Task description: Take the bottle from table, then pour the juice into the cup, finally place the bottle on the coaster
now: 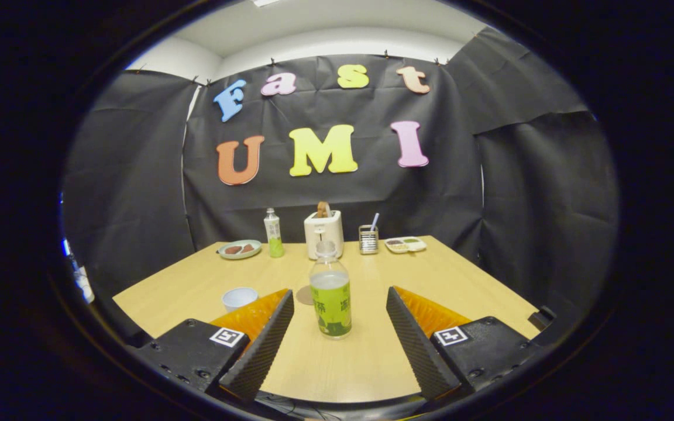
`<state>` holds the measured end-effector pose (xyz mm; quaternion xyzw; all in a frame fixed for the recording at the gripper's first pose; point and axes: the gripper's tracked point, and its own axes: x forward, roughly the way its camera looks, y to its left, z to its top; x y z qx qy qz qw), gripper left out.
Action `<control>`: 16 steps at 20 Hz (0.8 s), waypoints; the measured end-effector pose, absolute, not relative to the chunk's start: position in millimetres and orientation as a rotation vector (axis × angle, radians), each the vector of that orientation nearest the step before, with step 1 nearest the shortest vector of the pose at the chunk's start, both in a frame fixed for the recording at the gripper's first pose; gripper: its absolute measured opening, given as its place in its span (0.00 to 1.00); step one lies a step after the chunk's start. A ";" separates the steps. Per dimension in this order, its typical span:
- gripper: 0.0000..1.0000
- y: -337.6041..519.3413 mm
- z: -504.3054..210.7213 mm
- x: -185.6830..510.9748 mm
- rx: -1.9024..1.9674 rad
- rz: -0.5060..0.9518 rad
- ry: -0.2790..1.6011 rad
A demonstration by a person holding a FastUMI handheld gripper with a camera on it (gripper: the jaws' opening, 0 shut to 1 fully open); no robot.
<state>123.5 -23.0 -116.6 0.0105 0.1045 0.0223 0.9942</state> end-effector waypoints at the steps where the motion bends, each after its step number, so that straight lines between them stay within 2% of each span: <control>1: 1.00 -23.2 -121.5 130.3 0.019 0.042 0.214; 16: 1.00 -2.9 -172.0 225.1 0.007 0.032 0.340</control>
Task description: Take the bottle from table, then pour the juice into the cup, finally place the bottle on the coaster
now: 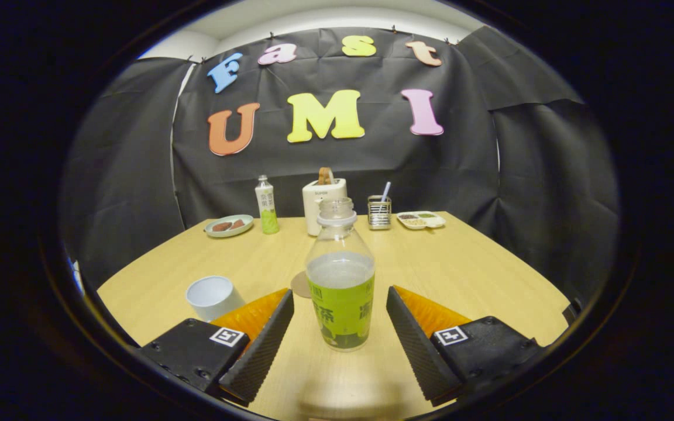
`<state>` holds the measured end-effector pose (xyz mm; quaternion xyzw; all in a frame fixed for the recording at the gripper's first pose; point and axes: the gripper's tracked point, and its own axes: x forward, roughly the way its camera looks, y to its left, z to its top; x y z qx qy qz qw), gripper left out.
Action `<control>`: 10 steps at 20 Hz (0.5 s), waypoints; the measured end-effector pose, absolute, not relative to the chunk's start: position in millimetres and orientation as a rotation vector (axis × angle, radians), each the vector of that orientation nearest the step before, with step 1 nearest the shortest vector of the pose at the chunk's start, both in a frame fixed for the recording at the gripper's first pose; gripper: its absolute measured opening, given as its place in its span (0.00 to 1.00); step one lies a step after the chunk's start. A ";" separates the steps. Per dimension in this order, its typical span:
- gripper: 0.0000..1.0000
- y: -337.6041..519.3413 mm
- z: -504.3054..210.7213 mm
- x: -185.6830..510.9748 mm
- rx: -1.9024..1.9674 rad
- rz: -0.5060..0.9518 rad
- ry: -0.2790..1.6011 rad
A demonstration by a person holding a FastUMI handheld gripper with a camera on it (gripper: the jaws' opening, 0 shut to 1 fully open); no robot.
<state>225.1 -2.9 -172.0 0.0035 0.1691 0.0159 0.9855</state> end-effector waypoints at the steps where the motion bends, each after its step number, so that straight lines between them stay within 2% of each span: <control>1: 1.00 -1.5 -174.1 230.7 0.007 0.033 0.345; 10: 1.00 -4.9 -177.9 256.6 -0.001 0.002 0.324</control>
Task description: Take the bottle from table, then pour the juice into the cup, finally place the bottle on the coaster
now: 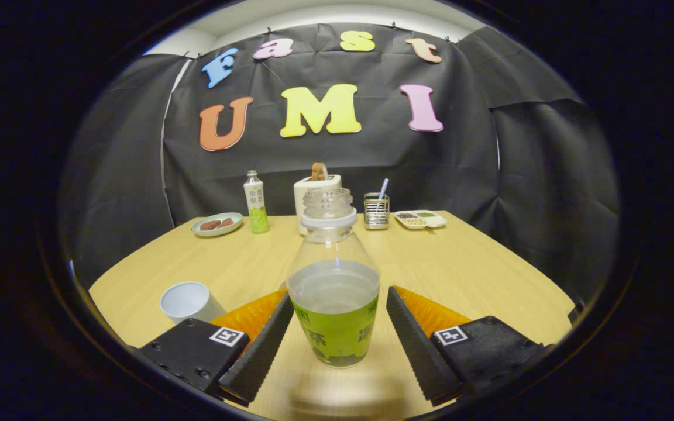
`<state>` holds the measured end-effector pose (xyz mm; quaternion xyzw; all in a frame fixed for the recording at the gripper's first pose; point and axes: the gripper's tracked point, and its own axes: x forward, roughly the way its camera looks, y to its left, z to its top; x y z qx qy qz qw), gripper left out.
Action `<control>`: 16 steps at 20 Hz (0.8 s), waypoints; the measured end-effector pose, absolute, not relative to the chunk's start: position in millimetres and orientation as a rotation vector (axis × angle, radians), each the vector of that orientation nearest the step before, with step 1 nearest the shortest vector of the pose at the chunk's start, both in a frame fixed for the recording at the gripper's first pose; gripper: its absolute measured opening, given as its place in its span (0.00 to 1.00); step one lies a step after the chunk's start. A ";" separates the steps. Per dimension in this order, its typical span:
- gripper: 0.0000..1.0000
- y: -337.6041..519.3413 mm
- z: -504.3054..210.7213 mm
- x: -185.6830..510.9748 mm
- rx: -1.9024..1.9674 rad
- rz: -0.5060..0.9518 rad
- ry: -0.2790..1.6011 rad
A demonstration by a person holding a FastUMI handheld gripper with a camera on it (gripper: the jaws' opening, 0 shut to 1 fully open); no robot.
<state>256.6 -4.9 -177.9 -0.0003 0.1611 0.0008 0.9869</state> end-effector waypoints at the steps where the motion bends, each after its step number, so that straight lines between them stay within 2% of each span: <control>1: 1.00 -4.8 -177.7 258.1 -0.001 0.000 0.315; 7: 0.97 1.4 -174.2 260.8 0.039 0.042 0.273; 10: 0.81 1.1 -174.8 258.6 -0.016 0.045 0.283; 14: 0.80 -3.8 -159.4 241.3 -0.032 0.054 0.274; 16: 0.80 -14.1 -149.4 235.3 -0.048 0.011 0.267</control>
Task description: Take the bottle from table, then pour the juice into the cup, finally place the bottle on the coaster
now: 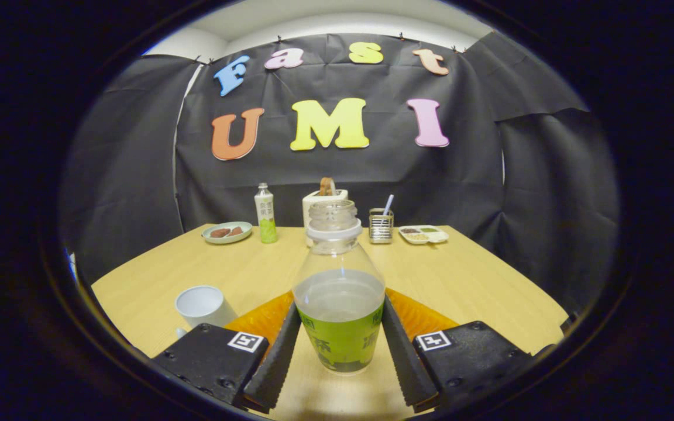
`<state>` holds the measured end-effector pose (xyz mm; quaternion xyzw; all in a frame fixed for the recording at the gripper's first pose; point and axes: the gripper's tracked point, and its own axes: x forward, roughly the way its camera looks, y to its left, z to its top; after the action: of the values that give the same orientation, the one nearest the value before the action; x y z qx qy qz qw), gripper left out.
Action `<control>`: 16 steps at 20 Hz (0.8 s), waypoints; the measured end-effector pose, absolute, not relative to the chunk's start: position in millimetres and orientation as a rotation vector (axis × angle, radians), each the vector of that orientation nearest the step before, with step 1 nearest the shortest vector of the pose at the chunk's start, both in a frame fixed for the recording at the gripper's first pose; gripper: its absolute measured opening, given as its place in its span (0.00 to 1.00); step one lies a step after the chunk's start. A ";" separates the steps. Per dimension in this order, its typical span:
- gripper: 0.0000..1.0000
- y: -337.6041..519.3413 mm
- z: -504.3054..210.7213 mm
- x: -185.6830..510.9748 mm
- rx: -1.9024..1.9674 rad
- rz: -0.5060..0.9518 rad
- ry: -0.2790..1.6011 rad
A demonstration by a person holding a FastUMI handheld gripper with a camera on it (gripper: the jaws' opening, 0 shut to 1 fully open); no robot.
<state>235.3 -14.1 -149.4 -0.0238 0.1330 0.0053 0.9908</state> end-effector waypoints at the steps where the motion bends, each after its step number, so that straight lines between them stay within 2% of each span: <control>1: 0.80 -14.1 -149.1 233.8 -0.066 -0.001 0.280; 9: 0.80 -15.7 -127.0 225.7 -0.099 0.048 0.324; 16: 0.80 -50.6 -97.8 232.7 -0.354 -0.078 0.326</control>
<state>232.7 -50.6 -97.8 -0.1754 0.1612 -0.0387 0.9704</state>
